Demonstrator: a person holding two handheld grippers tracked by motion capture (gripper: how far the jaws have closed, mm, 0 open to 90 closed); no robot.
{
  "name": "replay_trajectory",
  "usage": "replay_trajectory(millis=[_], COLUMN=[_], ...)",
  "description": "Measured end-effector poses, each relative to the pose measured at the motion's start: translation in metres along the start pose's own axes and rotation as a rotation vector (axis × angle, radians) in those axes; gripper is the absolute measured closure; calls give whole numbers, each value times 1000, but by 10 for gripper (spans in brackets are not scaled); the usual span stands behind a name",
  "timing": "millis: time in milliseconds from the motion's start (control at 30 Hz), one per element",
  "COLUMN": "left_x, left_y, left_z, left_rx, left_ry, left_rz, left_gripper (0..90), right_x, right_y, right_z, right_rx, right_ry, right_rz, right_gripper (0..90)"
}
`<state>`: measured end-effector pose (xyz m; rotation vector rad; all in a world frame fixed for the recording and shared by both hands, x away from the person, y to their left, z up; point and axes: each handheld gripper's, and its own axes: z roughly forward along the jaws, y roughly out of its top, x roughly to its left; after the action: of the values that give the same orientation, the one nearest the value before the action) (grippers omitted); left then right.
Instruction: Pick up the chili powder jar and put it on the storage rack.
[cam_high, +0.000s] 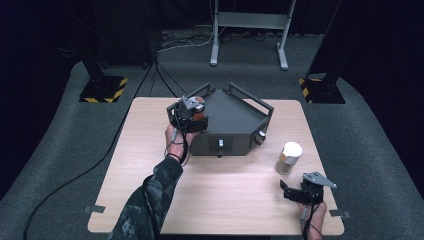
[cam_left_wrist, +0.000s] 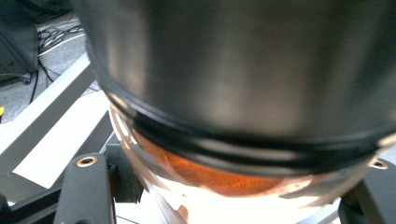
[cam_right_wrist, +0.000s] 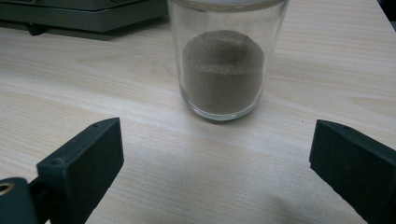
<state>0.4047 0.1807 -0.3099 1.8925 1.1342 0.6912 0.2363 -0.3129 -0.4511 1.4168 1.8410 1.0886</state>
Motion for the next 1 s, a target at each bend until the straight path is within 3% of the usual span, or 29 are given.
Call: replay_trajectory(millis=[700,1000], left_x=[-3,7], left_y=[-4,-11], left_z=[18,19], left_rx=[31,9], left_ry=[-16,-49], left_rz=[-11,-57], left_gripper=[316,316], right_x=[0,0], right_y=[0,0], right_z=[0,0], right_rx=[0,0], right_ry=[1,0], right_rz=[0,-2], right_gripper=[17,17])
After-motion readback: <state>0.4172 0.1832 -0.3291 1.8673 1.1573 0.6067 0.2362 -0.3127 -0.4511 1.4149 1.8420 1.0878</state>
